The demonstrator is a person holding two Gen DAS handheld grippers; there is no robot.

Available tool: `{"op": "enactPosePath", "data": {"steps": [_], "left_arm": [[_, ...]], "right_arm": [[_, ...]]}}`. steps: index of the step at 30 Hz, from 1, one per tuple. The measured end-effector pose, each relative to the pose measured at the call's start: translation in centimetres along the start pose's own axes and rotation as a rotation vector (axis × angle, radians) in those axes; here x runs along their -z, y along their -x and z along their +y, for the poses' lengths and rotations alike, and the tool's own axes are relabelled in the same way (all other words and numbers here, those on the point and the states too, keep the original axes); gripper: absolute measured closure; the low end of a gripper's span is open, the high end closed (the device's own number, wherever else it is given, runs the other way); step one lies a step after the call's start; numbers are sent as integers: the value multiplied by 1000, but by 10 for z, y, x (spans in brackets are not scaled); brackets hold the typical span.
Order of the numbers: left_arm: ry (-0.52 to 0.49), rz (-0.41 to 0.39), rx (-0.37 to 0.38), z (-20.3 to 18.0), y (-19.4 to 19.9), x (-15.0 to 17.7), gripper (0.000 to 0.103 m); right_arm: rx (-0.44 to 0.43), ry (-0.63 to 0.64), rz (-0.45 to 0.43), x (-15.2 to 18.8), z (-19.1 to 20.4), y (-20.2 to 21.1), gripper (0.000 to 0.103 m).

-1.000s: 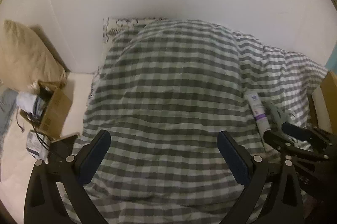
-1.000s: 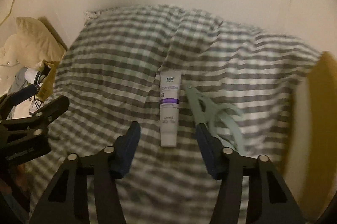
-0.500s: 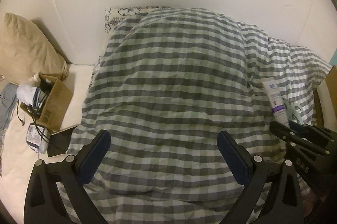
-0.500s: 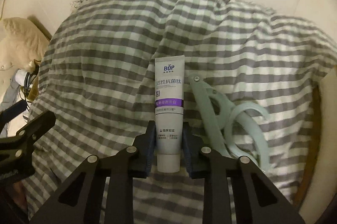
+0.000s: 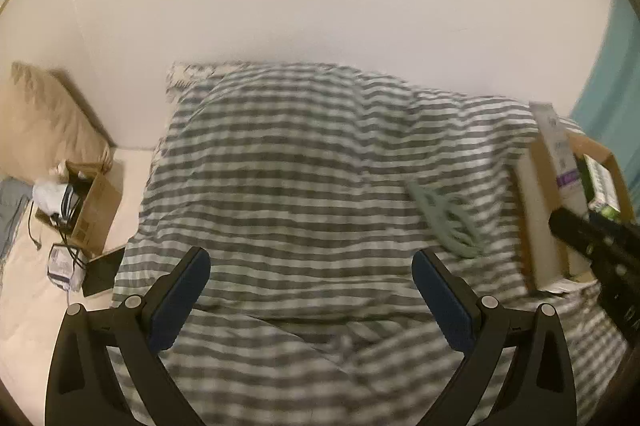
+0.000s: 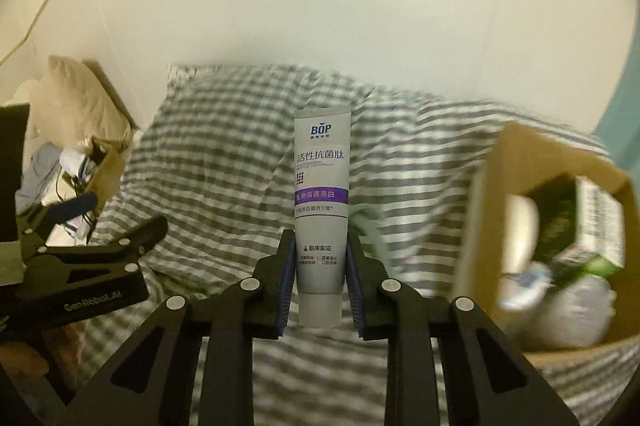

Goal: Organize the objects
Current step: 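Grasp the green clip hanger with the left tool while the right tool lifts the toothpaste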

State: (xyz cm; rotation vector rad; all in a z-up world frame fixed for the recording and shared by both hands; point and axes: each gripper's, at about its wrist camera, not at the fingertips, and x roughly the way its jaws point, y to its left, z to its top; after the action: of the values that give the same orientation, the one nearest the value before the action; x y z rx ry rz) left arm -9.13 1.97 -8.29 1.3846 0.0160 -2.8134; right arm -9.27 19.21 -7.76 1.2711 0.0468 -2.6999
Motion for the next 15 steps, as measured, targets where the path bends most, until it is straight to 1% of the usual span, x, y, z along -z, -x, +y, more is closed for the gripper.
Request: {"op": "enactPosePath", "data": {"steps": [4, 7, 12, 15], "left_arm": [[-25, -13, 9, -23, 13, -2, 0], [-34, -13, 20, -38, 13, -6, 0], [-58, -7, -3, -60, -7, -11, 0], [-42, 21, 9, -70, -26, -14, 0]], "right_arm": [[12, -28, -51, -4, -12, 36, 80], [30, -29, -84, -6, -19, 50, 80], [42, -82, -118, -5, -47, 58, 80], [41, -101, -112, -4, -63, 52, 80]]}}
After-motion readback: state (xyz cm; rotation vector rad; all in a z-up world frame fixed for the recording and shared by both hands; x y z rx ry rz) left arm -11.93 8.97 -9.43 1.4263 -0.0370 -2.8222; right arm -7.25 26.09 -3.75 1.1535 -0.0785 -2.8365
